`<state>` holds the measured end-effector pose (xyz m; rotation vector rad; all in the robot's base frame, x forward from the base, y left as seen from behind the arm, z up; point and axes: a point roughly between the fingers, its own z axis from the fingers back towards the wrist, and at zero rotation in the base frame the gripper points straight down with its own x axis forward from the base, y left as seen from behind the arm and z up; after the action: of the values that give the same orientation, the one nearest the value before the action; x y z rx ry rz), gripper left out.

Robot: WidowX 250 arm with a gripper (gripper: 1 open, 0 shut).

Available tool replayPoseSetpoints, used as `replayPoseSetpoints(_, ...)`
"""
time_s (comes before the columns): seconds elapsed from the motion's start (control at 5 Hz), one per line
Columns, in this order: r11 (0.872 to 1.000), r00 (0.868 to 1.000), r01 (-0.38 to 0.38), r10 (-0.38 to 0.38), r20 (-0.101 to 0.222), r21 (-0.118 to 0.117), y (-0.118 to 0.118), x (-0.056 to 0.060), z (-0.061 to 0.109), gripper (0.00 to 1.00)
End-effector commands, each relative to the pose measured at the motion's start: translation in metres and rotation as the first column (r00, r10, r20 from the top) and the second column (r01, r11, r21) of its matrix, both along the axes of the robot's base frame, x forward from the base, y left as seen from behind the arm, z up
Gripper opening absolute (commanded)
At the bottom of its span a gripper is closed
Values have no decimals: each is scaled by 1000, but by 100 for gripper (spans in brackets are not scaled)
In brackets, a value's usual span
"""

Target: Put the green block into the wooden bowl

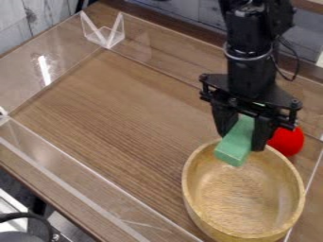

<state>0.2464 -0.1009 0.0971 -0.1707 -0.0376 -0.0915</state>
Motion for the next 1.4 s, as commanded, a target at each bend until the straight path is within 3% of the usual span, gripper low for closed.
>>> replayPoseSetpoints(0.0, 1000, 998, 12, -12, 58, -6, -5, 0, 17, 0)
replayPoseSetpoints(1.2, 1000, 999, 10, -11, 32, 26, -16, -16, 17, 0)
